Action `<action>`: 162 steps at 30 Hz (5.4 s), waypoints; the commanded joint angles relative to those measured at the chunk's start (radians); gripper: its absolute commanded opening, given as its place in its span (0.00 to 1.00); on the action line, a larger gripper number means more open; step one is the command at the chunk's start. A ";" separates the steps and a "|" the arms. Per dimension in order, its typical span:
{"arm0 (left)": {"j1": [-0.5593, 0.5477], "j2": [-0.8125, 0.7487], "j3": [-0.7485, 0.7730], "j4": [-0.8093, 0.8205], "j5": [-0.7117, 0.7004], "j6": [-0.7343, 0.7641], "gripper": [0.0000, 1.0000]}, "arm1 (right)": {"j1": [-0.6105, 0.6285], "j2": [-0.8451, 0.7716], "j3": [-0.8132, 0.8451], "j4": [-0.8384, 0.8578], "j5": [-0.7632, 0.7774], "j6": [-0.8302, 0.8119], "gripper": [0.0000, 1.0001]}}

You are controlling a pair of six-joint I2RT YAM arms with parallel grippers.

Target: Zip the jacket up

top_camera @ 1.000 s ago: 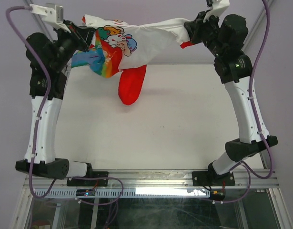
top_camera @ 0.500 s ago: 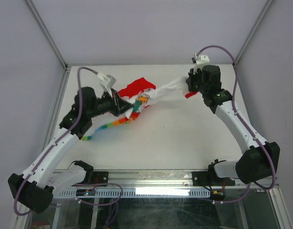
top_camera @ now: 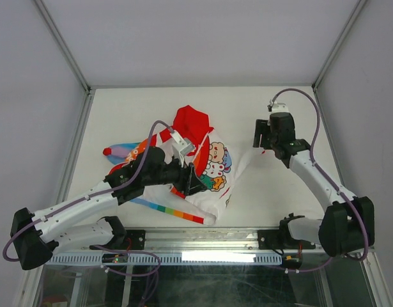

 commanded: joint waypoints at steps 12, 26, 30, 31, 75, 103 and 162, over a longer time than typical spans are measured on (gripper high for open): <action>0.307 0.100 0.269 -0.248 -0.185 0.132 0.77 | 0.230 0.028 0.079 -0.094 -0.308 0.269 0.76; 0.422 0.470 0.319 -0.252 -0.191 0.023 0.75 | 0.169 0.439 0.129 -0.063 -0.313 0.391 0.76; 0.484 0.450 0.329 -0.222 -0.137 0.020 0.76 | 0.049 0.565 0.237 -0.101 -0.285 0.369 0.75; 0.514 0.450 0.332 -0.220 -0.112 0.017 0.76 | 0.029 0.590 0.270 -0.106 -0.271 0.364 0.75; 0.669 0.580 0.204 -0.440 -0.313 0.101 0.39 | 0.196 0.098 0.081 0.077 -0.481 0.232 0.80; 0.193 0.566 0.394 -0.280 0.111 -0.192 0.49 | 0.309 0.217 0.116 -0.025 -0.298 0.197 0.68; 0.419 0.743 0.374 -0.065 -0.063 -0.129 0.51 | 0.440 0.186 -0.120 0.140 -0.658 0.229 0.00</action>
